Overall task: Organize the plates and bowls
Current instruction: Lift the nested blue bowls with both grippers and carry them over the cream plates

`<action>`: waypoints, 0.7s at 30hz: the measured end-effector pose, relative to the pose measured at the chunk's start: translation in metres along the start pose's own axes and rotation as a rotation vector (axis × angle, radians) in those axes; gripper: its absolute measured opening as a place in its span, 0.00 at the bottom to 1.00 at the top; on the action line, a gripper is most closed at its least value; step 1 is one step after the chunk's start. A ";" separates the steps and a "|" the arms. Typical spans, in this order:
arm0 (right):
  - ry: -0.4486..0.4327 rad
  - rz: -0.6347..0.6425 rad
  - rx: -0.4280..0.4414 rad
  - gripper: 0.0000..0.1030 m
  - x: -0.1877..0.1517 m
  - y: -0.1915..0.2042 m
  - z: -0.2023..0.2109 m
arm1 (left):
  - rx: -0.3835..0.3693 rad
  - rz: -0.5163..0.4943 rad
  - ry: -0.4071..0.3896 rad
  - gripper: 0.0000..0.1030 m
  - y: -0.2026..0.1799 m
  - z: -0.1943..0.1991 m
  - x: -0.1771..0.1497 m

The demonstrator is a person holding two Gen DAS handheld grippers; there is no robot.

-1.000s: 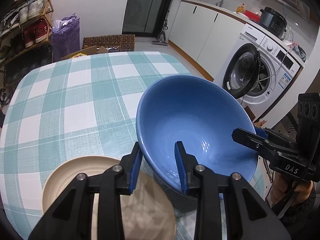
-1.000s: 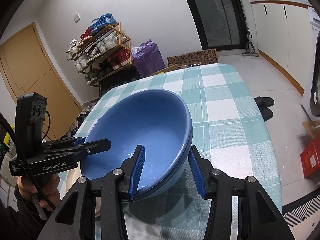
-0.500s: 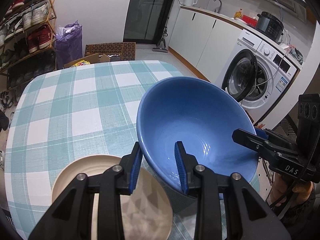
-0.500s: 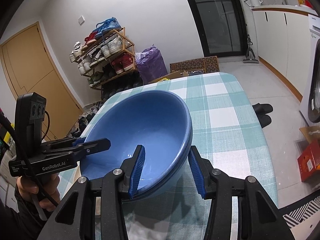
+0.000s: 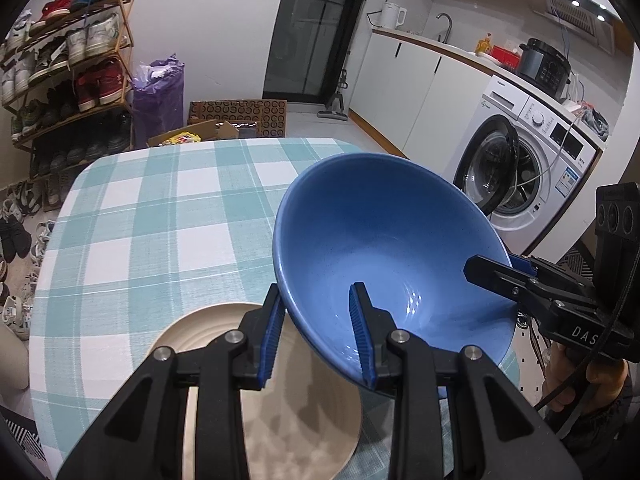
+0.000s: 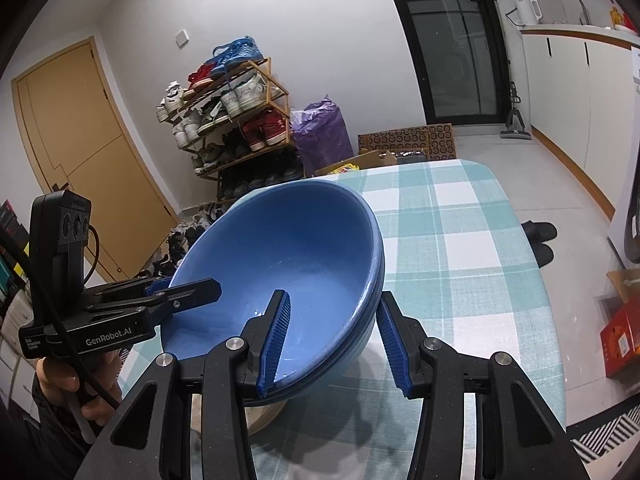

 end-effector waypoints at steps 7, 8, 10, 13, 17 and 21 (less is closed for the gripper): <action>0.006 0.025 0.023 0.45 0.000 0.022 -0.002 | 0.023 0.021 -0.020 0.31 0.015 0.014 -0.003; 0.006 0.029 0.027 0.45 -0.001 0.025 -0.003 | 0.027 0.024 -0.023 0.31 0.018 0.016 -0.004; 0.007 0.035 0.034 0.45 0.000 0.030 -0.005 | 0.036 0.028 -0.025 0.31 0.022 0.019 -0.006; 0.010 0.043 0.044 0.45 0.001 0.037 -0.010 | 0.049 0.037 -0.029 0.31 0.029 0.024 -0.009; 0.016 0.056 0.060 0.45 0.001 0.049 -0.015 | 0.068 0.050 -0.036 0.31 0.038 0.031 -0.012; 0.025 0.069 0.079 0.45 0.000 0.060 -0.020 | 0.087 0.063 -0.041 0.31 0.048 0.036 -0.015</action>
Point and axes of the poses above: each gripper's, at about its wrist camera, not at the fingertips, and z roughly against the way its jaws point, y to its left, x to its top, the point moved 7 cm from there along -z, roughly the way its jaws point, and after that the axes turned 5 degrees about x, right-handed, at the moved point
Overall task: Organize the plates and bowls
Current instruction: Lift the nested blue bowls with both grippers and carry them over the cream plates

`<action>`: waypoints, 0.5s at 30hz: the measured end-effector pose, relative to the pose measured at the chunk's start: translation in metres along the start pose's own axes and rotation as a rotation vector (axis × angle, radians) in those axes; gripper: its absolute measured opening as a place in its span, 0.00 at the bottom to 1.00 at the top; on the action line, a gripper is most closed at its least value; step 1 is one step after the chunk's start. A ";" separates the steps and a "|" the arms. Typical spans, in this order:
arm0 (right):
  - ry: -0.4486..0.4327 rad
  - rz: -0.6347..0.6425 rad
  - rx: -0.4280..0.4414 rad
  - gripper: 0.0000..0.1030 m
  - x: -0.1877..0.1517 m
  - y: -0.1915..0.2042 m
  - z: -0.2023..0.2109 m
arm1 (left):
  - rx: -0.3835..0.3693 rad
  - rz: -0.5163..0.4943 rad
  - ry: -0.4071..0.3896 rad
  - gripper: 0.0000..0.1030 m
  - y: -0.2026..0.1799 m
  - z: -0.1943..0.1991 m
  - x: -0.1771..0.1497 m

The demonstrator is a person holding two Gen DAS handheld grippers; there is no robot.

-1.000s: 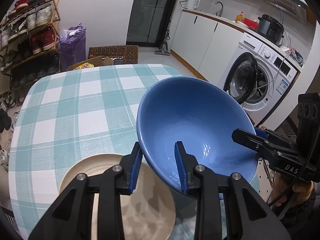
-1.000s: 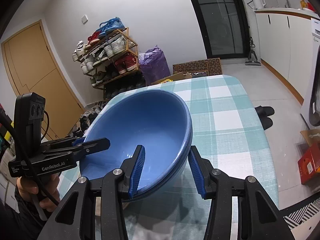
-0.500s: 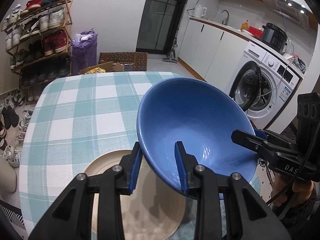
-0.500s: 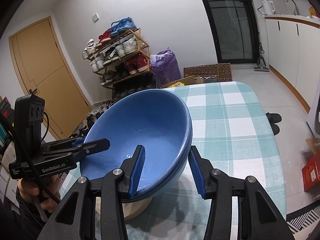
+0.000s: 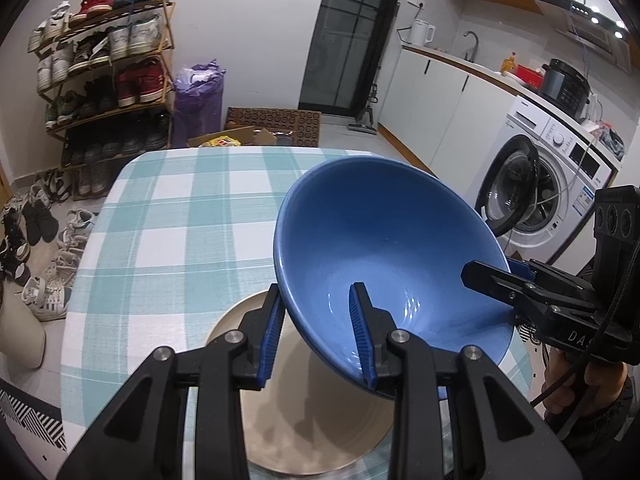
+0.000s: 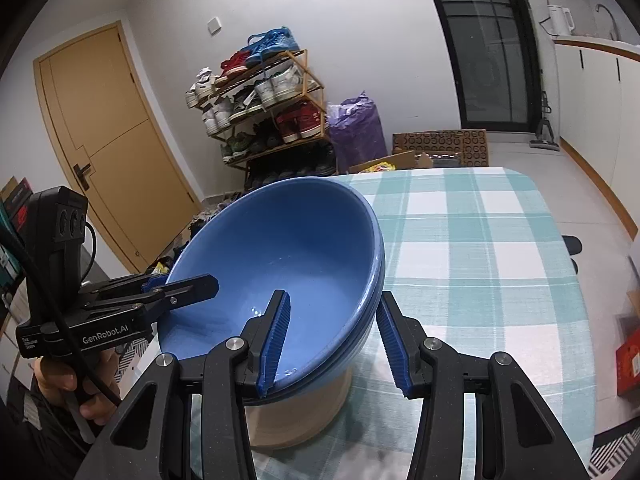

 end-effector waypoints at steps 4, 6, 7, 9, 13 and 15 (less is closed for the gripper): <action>0.010 0.011 0.020 0.45 0.000 0.010 -0.007 | 0.021 0.014 -0.003 0.31 0.010 0.004 -0.003; 0.017 0.013 0.029 0.45 0.000 0.014 -0.011 | 0.029 0.018 -0.004 0.31 0.014 0.005 -0.005; 0.020 0.014 0.033 0.45 -0.001 0.015 -0.012 | 0.032 0.022 -0.005 0.31 0.016 0.006 -0.006; 0.026 0.016 0.040 0.45 -0.001 0.019 -0.016 | 0.038 0.028 -0.005 0.31 0.020 0.008 -0.007; 0.040 0.020 0.054 0.45 -0.003 0.026 -0.023 | 0.050 0.040 -0.006 0.31 0.028 0.010 -0.011; 0.048 0.022 0.059 0.45 -0.004 0.028 -0.028 | 0.056 0.047 -0.003 0.31 0.033 0.010 -0.013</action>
Point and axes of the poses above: each gripper's, at about its wrist camera, not at the fingertips, and z roughly against the way its jaws point, y to its left, x to its top, the point moved 7 cm from there along -z, roughly the way its jaws point, and after that the axes turned 5 degrees about x, right-handed, at the moved point
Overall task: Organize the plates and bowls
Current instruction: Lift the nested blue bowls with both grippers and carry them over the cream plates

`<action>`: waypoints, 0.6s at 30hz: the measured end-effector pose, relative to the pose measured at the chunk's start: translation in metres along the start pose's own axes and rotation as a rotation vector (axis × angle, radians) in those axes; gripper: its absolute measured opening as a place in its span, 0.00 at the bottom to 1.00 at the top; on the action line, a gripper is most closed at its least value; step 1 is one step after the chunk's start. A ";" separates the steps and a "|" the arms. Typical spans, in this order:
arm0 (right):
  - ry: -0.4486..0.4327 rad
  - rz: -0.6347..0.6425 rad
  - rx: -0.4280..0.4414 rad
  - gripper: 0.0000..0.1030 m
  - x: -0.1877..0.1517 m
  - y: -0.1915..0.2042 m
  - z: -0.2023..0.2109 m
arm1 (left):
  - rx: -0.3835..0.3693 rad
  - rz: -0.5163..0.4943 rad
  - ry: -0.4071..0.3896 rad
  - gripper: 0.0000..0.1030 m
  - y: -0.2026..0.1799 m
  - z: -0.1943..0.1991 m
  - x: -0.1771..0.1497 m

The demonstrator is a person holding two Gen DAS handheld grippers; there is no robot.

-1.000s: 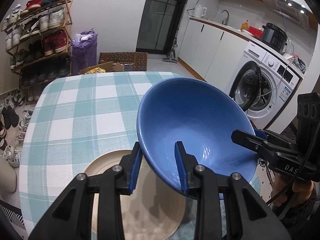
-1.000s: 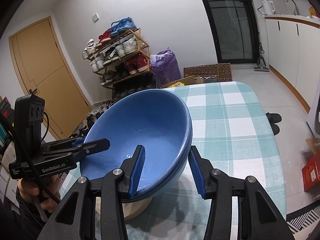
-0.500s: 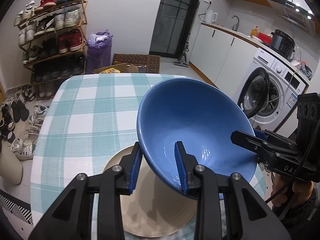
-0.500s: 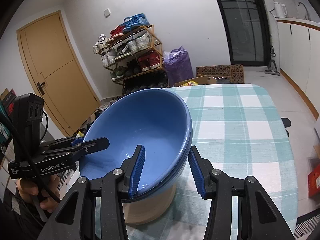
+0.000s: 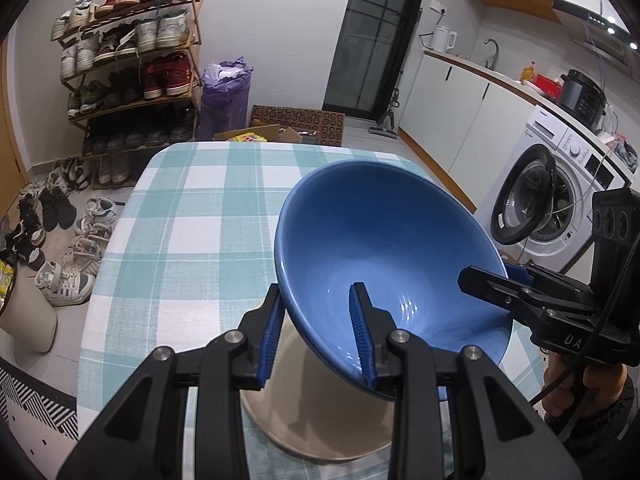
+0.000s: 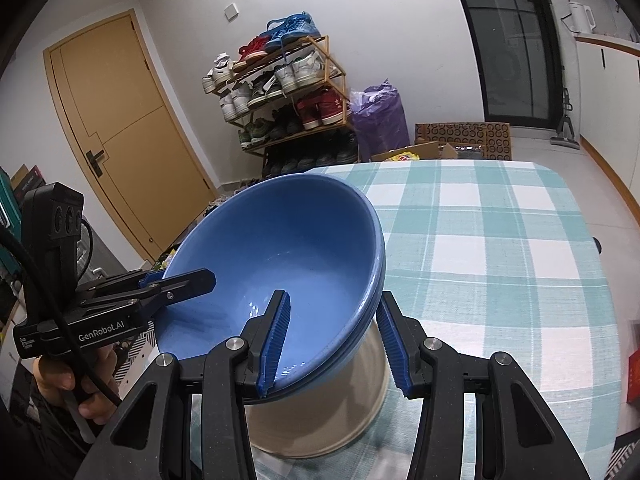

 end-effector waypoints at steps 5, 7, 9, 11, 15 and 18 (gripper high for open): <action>0.021 0.004 0.014 0.45 -0.003 0.006 -0.012 | 0.013 0.018 0.009 0.31 0.011 -0.002 -0.007; 0.029 0.006 0.020 0.45 -0.005 0.007 -0.018 | 0.016 0.023 0.012 0.31 0.015 -0.003 -0.009; 0.035 0.005 0.024 0.45 -0.006 0.007 -0.022 | 0.019 0.028 0.016 0.31 0.018 -0.005 -0.011; 0.042 0.005 0.027 0.45 -0.008 0.008 -0.026 | 0.022 0.032 0.020 0.31 0.020 -0.006 -0.014; 0.054 0.005 0.031 0.45 -0.011 0.009 -0.033 | 0.030 0.035 0.031 0.31 0.023 -0.010 -0.019; 0.067 0.001 0.032 0.45 -0.014 0.008 -0.038 | 0.036 0.032 0.037 0.31 0.024 -0.013 -0.022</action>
Point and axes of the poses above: each gripper's, at about its wrist camera, not at the fingertips, and z roughly against the way its jaws point, y to its left, x to its top, the point moved 7 cm from there along -z, roughly the way its jaws point, and after that the axes turned 5 degrees about x, right-handed, at the moved point
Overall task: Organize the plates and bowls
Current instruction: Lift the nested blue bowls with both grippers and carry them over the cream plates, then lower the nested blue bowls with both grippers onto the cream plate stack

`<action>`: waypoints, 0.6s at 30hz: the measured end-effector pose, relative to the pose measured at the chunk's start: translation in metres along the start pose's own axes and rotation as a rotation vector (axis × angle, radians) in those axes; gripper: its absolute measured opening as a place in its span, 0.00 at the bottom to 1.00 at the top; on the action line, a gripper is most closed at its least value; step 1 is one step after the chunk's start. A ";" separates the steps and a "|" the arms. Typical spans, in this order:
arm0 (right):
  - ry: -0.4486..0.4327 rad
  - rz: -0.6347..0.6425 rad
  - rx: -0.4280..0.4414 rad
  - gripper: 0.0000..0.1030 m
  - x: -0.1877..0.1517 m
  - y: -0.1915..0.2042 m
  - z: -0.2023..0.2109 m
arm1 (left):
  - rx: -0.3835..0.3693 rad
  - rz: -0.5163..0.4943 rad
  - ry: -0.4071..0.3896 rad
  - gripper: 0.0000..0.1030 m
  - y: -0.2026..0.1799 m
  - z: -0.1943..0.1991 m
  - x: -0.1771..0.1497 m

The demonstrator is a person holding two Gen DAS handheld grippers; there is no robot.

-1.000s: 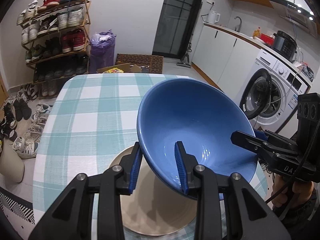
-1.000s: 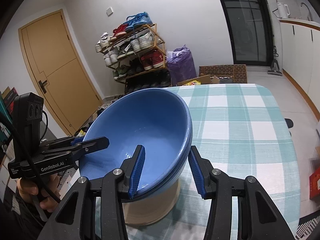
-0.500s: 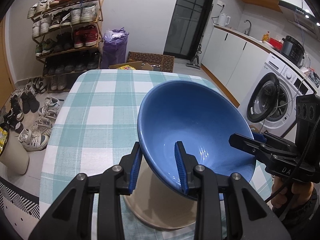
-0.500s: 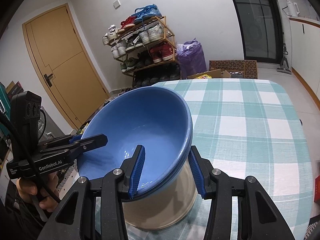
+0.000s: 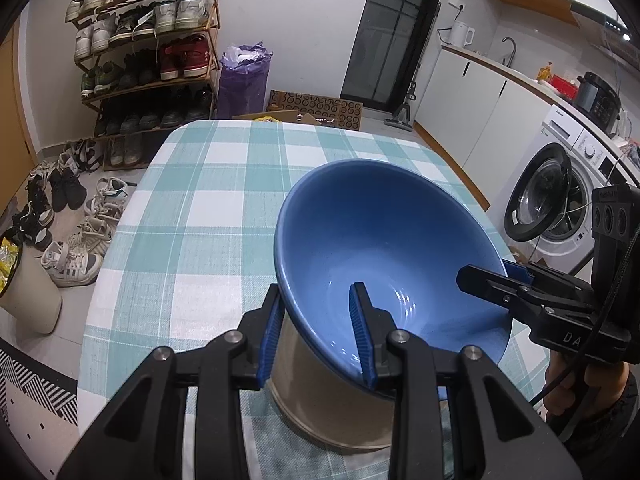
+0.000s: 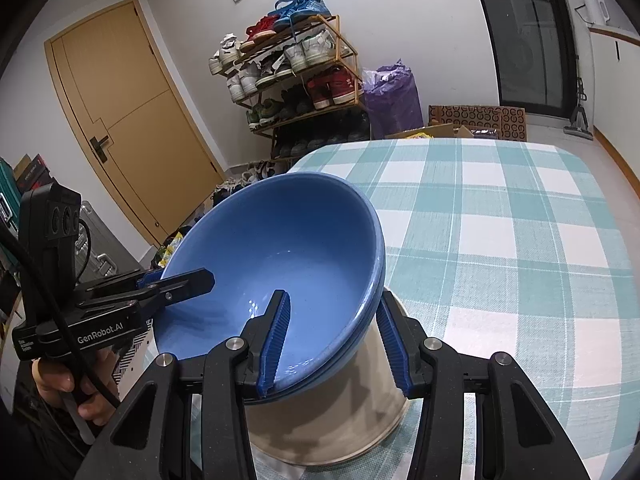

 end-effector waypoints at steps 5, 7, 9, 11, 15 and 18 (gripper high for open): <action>0.016 -0.004 0.000 0.45 -0.005 -0.004 -0.009 | 0.002 0.003 0.012 0.31 0.002 -0.006 -0.004; 0.023 -0.005 0.000 0.45 -0.007 -0.006 -0.012 | 0.001 0.007 0.019 0.31 0.003 -0.009 -0.007; 0.028 -0.005 -0.003 0.45 -0.009 -0.007 -0.014 | -0.001 0.009 0.029 0.31 0.004 -0.013 -0.009; 0.030 -0.006 -0.005 0.45 -0.010 -0.008 -0.015 | -0.004 0.014 0.036 0.31 0.005 -0.015 -0.011; 0.039 -0.003 -0.011 0.45 -0.012 -0.009 -0.018 | -0.006 0.017 0.039 0.31 0.006 -0.020 -0.014; 0.036 0.008 -0.017 0.45 -0.012 -0.009 -0.019 | -0.008 0.017 0.036 0.31 0.006 -0.021 -0.013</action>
Point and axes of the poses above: each gripper's, at about its wrist camera, not at the fingertips, and z roughly against the way its jaws point, y to its left, x to its top, the point moved 7 cm from there along -z, roughly the way its jaws point, and after that the axes turned 5 degrees about x, right-handed, at the moved point
